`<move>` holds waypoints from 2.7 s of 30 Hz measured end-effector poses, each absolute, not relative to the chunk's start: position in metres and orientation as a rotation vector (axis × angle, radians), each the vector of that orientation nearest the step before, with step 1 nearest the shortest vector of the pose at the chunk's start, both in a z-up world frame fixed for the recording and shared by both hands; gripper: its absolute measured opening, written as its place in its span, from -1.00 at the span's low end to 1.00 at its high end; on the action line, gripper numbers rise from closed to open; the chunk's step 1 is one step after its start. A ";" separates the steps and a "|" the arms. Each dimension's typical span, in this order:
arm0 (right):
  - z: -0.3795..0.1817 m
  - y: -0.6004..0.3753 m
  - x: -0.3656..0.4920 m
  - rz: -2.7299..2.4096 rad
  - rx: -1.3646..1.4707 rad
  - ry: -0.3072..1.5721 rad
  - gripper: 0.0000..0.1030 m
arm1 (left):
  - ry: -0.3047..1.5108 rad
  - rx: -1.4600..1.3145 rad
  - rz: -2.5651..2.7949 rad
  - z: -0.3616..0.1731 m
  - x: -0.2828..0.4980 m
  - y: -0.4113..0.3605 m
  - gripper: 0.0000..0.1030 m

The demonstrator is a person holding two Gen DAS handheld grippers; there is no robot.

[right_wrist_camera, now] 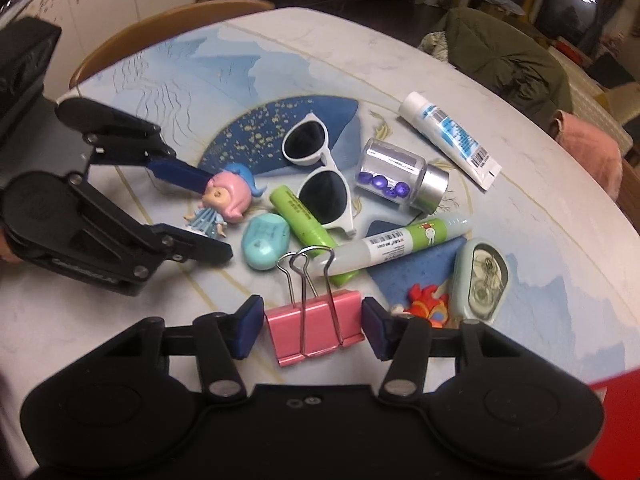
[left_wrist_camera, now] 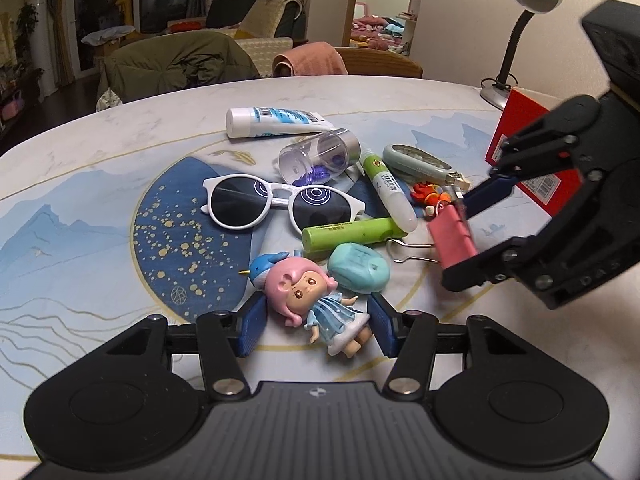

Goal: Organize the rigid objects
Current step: 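Grasp the doll figure with the left tool while the right tool grasps the pink binder clip, then carry the doll and pink clip into the shoebox and open both tools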

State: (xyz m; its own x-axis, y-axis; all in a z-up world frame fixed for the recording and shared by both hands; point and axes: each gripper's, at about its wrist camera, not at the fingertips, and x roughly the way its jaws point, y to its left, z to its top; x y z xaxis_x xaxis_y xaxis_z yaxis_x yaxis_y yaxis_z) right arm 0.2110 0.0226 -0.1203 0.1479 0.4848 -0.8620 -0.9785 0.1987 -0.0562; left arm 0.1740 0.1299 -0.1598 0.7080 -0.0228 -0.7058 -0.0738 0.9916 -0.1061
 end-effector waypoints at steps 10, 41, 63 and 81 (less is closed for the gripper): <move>-0.097 -0.012 0.186 1.119 -0.620 0.848 0.02 | 0.760 -0.173 0.040 -0.144 0.154 0.118 0.07; -0.008 -0.190 0.227 0.852 -0.349 0.803 0.02 | 0.653 -0.064 -0.122 -0.031 0.203 -0.042 0.07; -0.021 -0.317 0.346 0.632 -0.244 0.816 0.02 | 0.764 0.026 -0.262 -0.042 0.327 -0.192 0.07; -0.077 -0.300 0.421 0.608 -0.311 0.955 0.03 | 0.963 0.011 -0.285 -0.084 0.404 -0.245 0.07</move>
